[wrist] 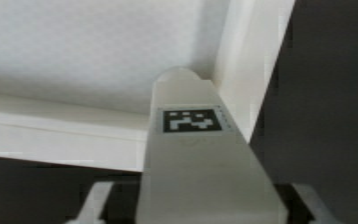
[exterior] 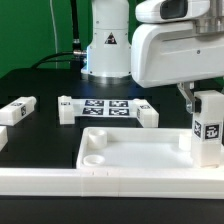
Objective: Assemble desk
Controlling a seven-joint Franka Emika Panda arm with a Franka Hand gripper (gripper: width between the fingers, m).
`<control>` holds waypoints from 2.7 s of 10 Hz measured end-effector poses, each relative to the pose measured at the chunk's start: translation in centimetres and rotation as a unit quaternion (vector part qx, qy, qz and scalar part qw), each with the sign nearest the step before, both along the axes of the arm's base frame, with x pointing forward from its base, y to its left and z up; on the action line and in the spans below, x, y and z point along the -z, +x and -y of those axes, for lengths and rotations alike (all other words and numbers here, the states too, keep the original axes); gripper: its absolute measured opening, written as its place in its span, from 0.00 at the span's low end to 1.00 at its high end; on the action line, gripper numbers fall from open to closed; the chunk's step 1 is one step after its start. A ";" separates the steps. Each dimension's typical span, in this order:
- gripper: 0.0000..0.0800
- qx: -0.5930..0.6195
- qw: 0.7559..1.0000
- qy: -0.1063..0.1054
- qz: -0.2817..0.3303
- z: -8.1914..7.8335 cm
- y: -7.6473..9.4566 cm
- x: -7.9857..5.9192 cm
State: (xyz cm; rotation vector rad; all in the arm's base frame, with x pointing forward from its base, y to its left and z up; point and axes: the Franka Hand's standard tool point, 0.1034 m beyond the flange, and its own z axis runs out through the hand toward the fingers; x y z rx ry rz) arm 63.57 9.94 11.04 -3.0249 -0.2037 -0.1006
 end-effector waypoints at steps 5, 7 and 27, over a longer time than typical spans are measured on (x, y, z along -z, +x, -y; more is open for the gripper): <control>0.36 0.253 0.967 0.016 -0.026 0.2 0.1 0.1; 0.36 0.322 0.946 0.022 -0.030 0.3 0.2 0.1; 0.81 0.317 0.947 0.026 -0.037 -0.7 -0.1 0.1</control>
Offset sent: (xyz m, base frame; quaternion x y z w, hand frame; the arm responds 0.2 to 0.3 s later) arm -0.0049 -0.0011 -0.0031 -0.0065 -0.0141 0.1863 0.9824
